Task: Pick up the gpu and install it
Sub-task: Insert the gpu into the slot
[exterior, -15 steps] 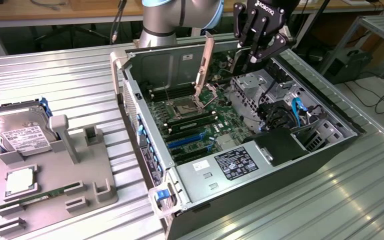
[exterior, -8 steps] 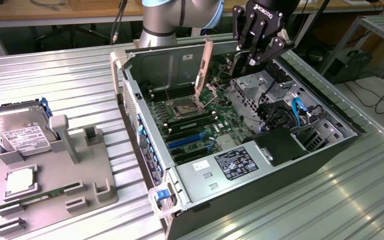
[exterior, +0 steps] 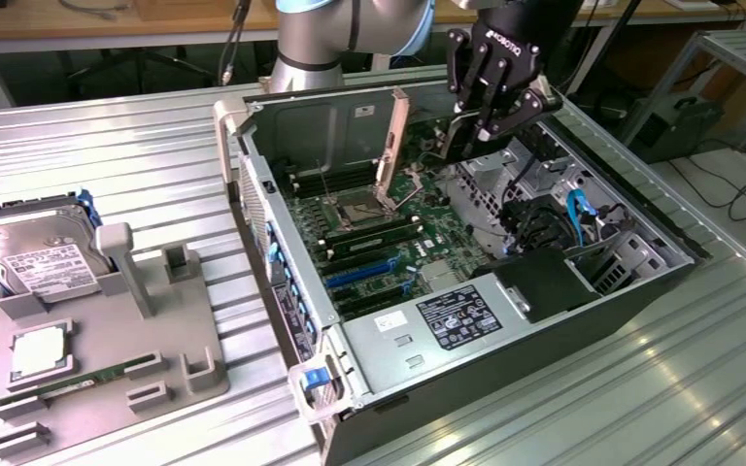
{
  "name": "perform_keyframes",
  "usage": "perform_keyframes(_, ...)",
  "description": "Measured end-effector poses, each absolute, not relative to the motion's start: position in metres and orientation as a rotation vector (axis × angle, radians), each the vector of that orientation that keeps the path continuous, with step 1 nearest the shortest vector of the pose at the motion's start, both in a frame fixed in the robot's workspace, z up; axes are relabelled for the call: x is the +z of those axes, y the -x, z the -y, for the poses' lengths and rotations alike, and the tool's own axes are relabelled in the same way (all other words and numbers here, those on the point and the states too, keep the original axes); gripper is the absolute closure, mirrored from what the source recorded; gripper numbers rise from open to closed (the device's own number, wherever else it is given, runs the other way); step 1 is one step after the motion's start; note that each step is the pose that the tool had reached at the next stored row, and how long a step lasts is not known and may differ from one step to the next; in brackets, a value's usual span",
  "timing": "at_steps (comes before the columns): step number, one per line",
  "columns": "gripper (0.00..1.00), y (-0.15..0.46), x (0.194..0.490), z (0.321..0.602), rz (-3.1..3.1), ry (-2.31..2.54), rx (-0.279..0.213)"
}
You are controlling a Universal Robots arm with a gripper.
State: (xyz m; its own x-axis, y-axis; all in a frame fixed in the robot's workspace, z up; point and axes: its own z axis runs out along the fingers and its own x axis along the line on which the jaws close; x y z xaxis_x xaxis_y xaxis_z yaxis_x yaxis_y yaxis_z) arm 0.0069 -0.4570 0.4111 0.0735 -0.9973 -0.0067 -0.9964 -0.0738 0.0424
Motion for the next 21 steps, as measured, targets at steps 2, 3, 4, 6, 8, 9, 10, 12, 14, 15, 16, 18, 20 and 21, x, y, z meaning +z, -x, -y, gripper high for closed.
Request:
perform_keyframes(2,0.72,-0.007,0.407,0.457,2.120,-2.282,-0.053)
perform_keyframes(3,0.72,-0.007,0.405,0.457,2.120,-2.282,-0.053)
perform_keyframes(4,0.72,-0.007,0.404,0.457,2.120,-2.282,-0.053)
perform_keyframes(6,0.72,-0.007,0.399,0.457,2.120,-2.282,-0.053)
perform_keyframes(8,0.72,-0.007,0.389,0.457,2.120,-2.282,-0.053)
perform_keyframes(9,0.72,-0.007,0.383,0.457,2.120,-2.282,-0.053)
perform_keyframes(10,0.72,-0.006,0.381,0.457,2.120,-2.282,-0.054)
perform_keyframes(12,0.72,-0.001,0.378,0.457,2.121,-2.284,-0.056)
perform_keyframes(14,0.72,0.002,0.372,0.457,2.122,-2.284,-0.057)
perform_keyframes(15,0.72,0.003,0.365,0.457,2.122,-2.285,-0.058)
perform_keyframes(16,0.72,0.003,0.363,0.457,2.123,-2.285,-0.059)
perform_keyframes(18,0.72,0.003,0.360,0.457,2.123,-2.285,-0.059)
perform_keyframes(20,0.72,0.004,0.351,0.457,2.122,-2.285,-0.058)
perform_keyframes(21,0.72,0.004,0.349,0.457,2.122,-2.284,-0.057)
